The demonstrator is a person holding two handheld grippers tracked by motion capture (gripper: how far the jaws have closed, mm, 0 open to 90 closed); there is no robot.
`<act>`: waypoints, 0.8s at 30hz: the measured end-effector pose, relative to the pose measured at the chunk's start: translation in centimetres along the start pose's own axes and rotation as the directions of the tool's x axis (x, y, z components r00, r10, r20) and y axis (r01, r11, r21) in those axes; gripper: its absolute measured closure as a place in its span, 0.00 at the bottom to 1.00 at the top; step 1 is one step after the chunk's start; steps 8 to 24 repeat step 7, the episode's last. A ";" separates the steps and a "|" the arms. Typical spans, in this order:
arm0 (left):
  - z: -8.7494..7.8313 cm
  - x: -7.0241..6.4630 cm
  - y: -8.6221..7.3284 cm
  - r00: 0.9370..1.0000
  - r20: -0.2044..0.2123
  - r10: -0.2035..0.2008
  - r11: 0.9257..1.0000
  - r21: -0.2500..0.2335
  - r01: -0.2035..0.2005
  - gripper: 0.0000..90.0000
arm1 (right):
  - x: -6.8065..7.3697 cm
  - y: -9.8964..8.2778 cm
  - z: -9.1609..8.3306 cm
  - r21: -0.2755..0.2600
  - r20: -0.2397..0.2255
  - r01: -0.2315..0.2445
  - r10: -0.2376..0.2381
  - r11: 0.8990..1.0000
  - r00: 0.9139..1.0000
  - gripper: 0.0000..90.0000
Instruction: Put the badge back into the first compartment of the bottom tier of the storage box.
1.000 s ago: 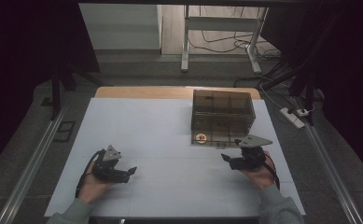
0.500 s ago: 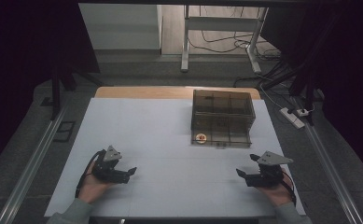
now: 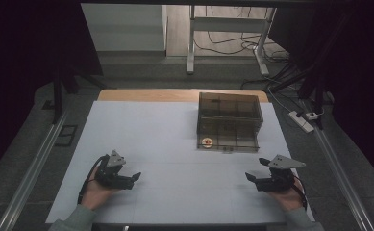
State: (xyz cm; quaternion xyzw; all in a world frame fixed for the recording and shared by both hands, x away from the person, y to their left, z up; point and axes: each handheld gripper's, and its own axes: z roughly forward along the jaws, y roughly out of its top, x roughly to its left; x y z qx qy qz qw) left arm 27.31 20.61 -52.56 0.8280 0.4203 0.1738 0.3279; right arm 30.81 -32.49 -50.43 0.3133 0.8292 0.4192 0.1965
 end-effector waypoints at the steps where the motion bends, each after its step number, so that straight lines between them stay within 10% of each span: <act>1: 0.0 0.0 0.0 1.000 0.000 0.000 1.000 -0.001 0.000 0.13 | 0.0 0.0 0.0 0.001 0.000 0.002 -0.002 1.000 1.000 0.20; 24: 0.0 0.1 0.0 1.000 -0.002 -0.003 1.000 -0.001 0.003 0.13 | 0.2 0.1 0.2 0.013 -0.009 0.017 -0.017 1.000 1.000 0.20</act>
